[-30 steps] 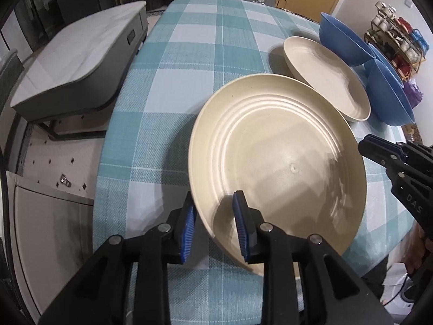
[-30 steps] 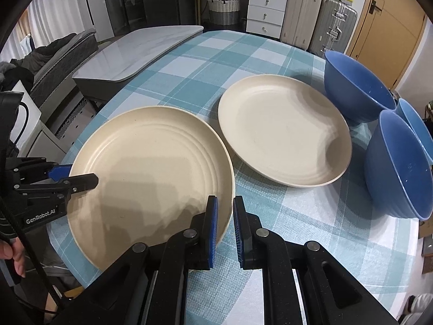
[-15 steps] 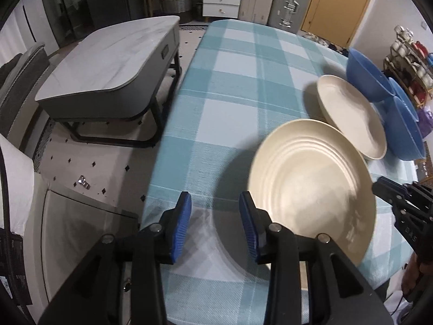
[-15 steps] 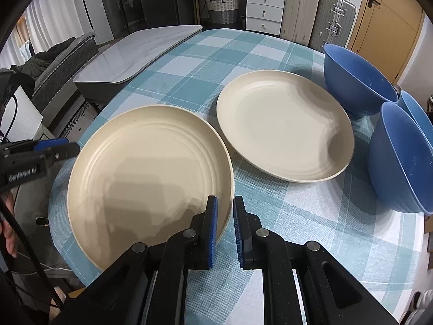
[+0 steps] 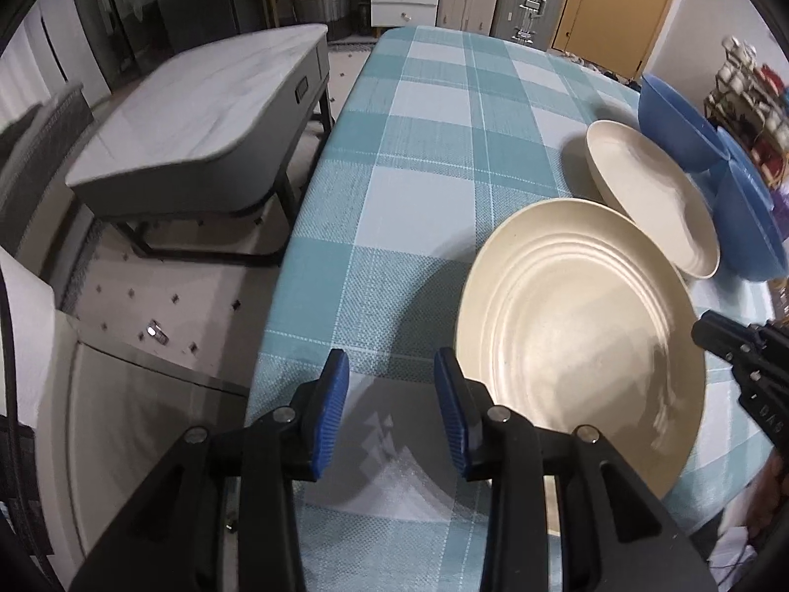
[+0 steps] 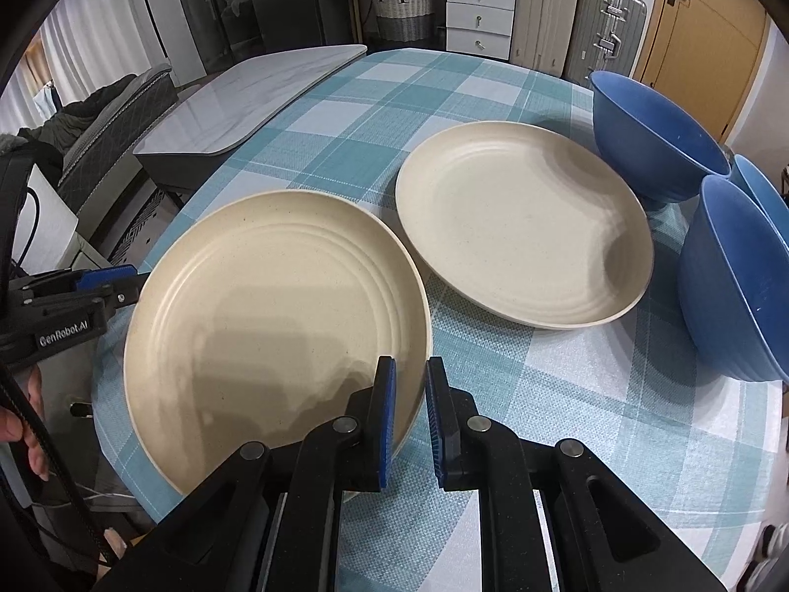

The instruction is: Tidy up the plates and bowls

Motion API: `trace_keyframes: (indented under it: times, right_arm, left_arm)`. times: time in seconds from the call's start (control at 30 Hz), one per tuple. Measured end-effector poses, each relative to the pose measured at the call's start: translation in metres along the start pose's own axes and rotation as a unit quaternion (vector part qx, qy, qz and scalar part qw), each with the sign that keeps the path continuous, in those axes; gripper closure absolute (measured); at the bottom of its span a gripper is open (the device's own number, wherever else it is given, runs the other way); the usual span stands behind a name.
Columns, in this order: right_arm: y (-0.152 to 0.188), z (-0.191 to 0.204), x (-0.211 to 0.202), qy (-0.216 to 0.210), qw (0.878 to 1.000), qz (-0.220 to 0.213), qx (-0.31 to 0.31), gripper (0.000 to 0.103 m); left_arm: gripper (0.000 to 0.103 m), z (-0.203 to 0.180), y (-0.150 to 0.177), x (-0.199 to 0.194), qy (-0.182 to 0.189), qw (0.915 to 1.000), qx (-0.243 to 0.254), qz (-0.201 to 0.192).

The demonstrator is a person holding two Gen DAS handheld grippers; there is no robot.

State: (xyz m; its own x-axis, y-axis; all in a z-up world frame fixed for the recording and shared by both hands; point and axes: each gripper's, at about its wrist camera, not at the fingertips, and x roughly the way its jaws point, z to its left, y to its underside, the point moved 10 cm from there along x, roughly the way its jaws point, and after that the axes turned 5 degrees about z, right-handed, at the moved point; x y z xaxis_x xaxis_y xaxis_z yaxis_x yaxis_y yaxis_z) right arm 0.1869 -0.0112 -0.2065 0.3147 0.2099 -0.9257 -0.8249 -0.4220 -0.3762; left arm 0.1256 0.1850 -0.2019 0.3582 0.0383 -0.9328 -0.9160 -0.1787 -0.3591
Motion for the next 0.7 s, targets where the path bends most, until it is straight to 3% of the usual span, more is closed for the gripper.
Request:
trace_keyframes:
  times: [0.27, 0.47, 0.7]
  right_arm:
    - [0.003, 0.002, -0.004, -0.011, 1.0, -0.003, 0.004, 0.091]
    - [0.005, 0.008, -0.007, -0.042, 0.999, -0.003, 0.007, 0.091]
    - [0.007, 0.001, -0.005, -0.056, 0.998, -0.002, 0.03, 0.091]
  left_arm:
    - [0.071, -0.005, 0.001, -0.004, -0.049, 0.9982, 0.027, -0.021]
    - [0.071, -0.019, 0.004, -0.008, -0.084, 0.9935, 0.069, -0.034]
    - [0.068, -0.022, 0.005, -0.012, -0.073, 0.9946, 0.066, -0.034]
